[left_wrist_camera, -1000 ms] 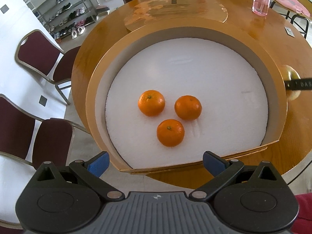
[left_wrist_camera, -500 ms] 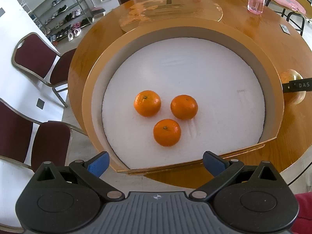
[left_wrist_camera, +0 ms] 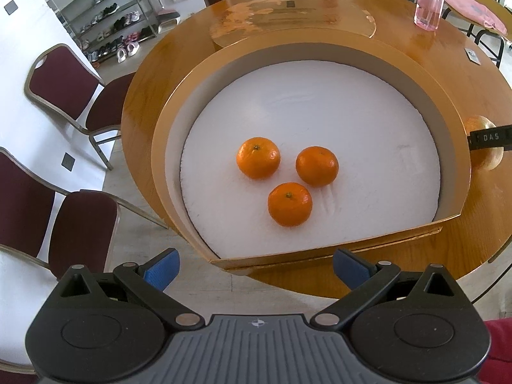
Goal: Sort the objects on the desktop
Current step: 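Close the right gripper around the apple, then lift the apple with the right gripper and carry it over the tray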
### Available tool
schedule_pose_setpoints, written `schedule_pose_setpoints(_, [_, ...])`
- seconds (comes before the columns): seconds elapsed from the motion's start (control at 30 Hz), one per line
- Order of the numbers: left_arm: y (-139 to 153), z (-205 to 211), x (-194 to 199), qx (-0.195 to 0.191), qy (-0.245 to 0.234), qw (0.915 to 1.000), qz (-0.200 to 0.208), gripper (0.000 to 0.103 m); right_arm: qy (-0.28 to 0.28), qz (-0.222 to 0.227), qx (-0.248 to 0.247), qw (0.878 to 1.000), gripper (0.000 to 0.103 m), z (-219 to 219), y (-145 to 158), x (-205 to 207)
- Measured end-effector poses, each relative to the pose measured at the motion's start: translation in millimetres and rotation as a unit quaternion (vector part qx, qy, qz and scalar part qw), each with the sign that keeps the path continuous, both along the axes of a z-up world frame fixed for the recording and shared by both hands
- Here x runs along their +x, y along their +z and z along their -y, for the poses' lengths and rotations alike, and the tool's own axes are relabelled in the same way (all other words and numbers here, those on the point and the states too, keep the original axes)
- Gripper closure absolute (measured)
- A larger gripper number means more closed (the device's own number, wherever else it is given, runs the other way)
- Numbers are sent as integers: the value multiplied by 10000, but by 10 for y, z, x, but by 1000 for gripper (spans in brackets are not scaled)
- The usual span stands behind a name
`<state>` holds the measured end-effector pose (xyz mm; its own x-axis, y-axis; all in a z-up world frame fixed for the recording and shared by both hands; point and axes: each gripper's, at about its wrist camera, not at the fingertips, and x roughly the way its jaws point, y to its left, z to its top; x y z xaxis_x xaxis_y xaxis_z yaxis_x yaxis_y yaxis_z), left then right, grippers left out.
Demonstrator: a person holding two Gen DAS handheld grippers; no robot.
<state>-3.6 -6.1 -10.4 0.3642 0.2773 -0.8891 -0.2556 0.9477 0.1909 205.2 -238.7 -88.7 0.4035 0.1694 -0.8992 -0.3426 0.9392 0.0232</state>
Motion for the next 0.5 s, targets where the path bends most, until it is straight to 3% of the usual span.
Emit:
schedule_pose_setpoints(0.13, [6,-64,-71,-51,56,10000,63,1,-97,0,18,10000,21,41,8,-112])
schedule_pose_setpoints(0.33, [-1,-166,-143,-178,117,9997,156,1,-596,-251,585,9962,21,309,130,-265])
schedule_pose_setpoints(0.5, [-3,-229,-177,-261,112,9993,255,1,-539,246,828,9948,21,300,604,-415])
